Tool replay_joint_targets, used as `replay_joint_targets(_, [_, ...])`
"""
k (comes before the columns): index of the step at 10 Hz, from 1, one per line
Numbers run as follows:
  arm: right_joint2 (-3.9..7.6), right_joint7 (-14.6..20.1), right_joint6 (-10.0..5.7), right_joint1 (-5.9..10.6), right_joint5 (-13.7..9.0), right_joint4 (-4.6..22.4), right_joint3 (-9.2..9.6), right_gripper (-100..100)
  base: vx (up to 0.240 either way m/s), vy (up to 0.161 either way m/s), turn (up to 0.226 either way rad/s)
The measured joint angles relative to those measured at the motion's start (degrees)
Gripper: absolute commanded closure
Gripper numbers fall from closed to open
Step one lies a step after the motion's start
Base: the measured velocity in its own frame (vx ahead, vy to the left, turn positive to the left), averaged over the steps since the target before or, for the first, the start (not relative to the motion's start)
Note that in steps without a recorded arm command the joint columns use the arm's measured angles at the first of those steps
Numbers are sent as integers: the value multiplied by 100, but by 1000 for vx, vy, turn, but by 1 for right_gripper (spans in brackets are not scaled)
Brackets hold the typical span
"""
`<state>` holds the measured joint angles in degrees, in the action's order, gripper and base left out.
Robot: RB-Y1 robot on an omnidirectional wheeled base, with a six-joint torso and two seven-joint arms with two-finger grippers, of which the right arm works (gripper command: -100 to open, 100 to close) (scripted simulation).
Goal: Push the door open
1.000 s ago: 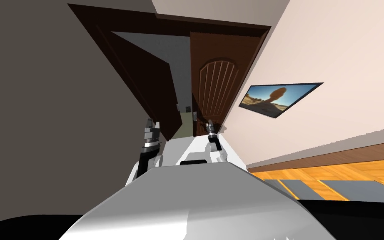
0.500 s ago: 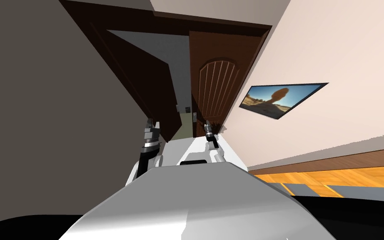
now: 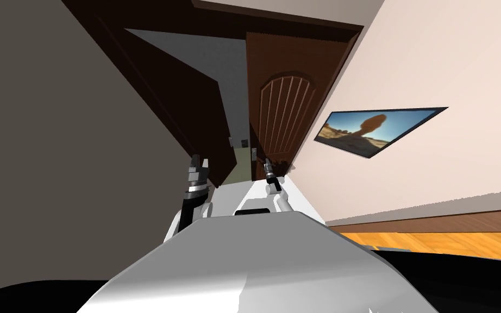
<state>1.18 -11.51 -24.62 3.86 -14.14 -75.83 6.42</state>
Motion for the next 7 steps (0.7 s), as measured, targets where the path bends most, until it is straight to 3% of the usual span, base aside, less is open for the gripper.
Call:
replay_joint_targets(3, [-55, -161, 125, 246, -142, 399, 48, -100, 89, 3, -9])
replay_joint_targets(7, [-123, -297, 112, 570, -272, 992, 91, -100, 78, 0, -10])
